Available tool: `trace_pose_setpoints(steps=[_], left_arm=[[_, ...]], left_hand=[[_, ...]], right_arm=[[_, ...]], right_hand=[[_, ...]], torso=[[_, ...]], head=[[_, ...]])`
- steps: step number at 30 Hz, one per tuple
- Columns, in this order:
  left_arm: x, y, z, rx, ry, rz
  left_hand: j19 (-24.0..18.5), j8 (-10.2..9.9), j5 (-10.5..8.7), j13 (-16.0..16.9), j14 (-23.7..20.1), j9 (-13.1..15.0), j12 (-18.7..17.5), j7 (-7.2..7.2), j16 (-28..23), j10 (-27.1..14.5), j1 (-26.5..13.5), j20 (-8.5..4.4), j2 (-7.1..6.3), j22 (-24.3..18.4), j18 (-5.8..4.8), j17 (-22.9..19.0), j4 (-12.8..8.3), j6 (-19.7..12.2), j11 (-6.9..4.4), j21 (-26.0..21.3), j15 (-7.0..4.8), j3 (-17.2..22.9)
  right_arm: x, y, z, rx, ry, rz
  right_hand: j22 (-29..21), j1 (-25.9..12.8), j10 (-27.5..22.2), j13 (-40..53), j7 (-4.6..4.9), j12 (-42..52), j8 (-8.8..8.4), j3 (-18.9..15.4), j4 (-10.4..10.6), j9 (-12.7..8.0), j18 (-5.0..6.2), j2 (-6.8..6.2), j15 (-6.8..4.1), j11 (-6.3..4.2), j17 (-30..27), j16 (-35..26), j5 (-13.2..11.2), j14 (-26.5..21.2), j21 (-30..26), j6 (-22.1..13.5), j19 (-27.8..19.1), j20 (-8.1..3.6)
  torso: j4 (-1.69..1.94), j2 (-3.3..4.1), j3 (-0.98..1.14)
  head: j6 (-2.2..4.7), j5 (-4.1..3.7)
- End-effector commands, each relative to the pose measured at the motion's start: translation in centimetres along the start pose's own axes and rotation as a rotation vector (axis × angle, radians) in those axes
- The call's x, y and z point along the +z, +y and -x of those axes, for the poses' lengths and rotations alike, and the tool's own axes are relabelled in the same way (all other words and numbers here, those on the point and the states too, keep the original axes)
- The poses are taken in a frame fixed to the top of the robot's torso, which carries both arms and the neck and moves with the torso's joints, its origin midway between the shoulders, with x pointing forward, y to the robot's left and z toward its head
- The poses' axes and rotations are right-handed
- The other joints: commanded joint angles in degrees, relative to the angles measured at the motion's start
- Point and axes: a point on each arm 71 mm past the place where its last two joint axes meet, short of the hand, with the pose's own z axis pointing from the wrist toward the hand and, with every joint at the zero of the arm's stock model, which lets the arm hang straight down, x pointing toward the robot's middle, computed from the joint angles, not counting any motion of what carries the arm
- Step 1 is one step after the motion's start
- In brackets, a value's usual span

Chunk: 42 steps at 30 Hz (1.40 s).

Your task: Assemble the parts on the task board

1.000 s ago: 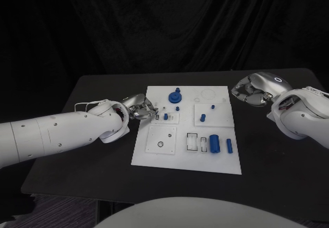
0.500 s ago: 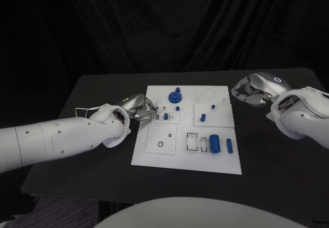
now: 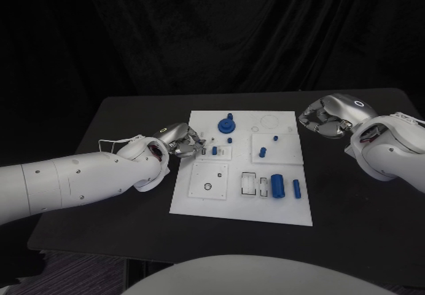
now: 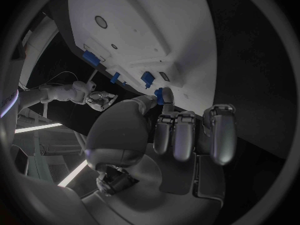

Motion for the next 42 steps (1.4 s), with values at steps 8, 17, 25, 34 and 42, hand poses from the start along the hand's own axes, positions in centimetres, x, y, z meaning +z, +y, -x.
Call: trace_pose_setpoints(steps=[8, 17, 25, 34, 42], left_arm=[[0.08, -0.07, -0.61, 0.009, 0.041, 0.001], [0.23, -0.22, -0.73, 0.009, 0.041, -0.01], [0.35, -0.08, -0.91, 0.014, 0.054, -0.002], [0.46, 0.25, -1.11, 0.022, 0.076, 0.01], [0.44, 0.35, -1.24, 0.025, 0.089, 0.007]], left_hand=[[0.6, 0.4, -0.3, 15.07, 5.96, 0.08, -0.24, -0.28, 0.37, 6.06, -0.88, -0.49, 0.15, 12.22, 0.03, 15.08, 0.82, 0.19, -0.3, 0.09, -0.26, -0.47], [0.47, 0.35, -0.4, 15.07, 5.96, 0.06, -0.24, -0.26, 0.37, 6.06, -1.08, -0.49, 0.2, 12.15, 0.08, 15.08, 1.07, 0.04, -0.29, -0.1, -0.26, -0.67], [0.33, 0.11, -1.72, 15.07, 5.96, -0.19, -0.24, -0.2, 0.37, 6.06, -1.16, -0.48, 0.24, 12.09, 0.12, 15.08, 1.28, -0.32, -0.24, -0.31, -0.22, -1.22], [-0.02, -0.49, -4.66, 15.07, 5.96, -1.0, -0.24, 0.22, 0.37, 6.06, -3.42, -0.25, 0.84, 11.94, 0.22, 15.08, 1.92, -0.71, 0.12, -0.81, 0.08, -3.29], [-0.15, -0.63, -4.61, 15.07, 5.96, -1.23, -0.24, 0.3, 0.37, 6.06, -4.38, -0.17, 0.98, 11.89, 0.26, 15.08, 1.92, -0.75, 0.22, -0.99, 0.17, -4.05]], right_arm=[[-0.06, -0.02, -0.16, -0.001, 0.011, -0.014], [-0.08, -0.05, -0.18, -0.002, 0.015, -0.016], [-0.11, -0.07, -0.19, -0.002, 0.017, -0.018], [-0.14, -0.13, -0.22, -0.002, 0.018, -0.02], [-0.18, -0.18, -0.3, -0.002, 0.021, -0.022]], right_hand=[[11.11, -0.29, 4.68, 13.46, 0.16, -0.38, -0.07, 0.26, -0.02, -0.01, 0.67, -0.32, 0.21, 0.33, 10.52, -0.32, -0.14, 4.84, -0.47, 0.16, 1.21, 0.29], [11.11, -0.29, 4.68, 13.46, 0.16, -0.38, -0.07, 0.26, -0.02, -0.01, 0.67, -0.32, 0.21, 0.33, 10.52, -0.32, -0.14, 4.84, -0.47, 0.16, 1.21, 0.29], [11.11, -0.29, 4.68, 13.46, 0.16, -0.38, -0.07, 0.26, -0.02, -0.01, 0.67, -0.32, 0.21, 0.33, 10.52, -0.32, -0.14, 4.84, -0.47, 0.16, 1.21, 0.29], [11.11, -0.29, 4.68, 13.46, 0.16, -0.38, -0.07, 0.26, -0.02, -0.01, 0.67, -0.32, 0.21, 0.33, 10.52, -0.32, -0.14, 4.84, -0.47, 0.16, 1.21, 0.29], [11.11, -0.29, 4.68, 13.46, 0.16, -0.38, -0.07, 0.26, -0.02, -0.01, 0.67, -0.32, 0.21, 0.33, 10.52, -0.32, -0.14, 4.84, -0.47, 0.16, 1.21, 0.29]], torso=[[0.06, 0.03, 0.06], [0.07, 0.02, -0.01], [0.01, -0.03, 0.0], [0.0, -0.07, 0.02], [0.01, -0.05, -0.02]], head=[[-0.01, 0.04], [-0.01, -0.1], [-0.01, -0.16], [-0.01, -0.24], [-0.01, -0.1]])
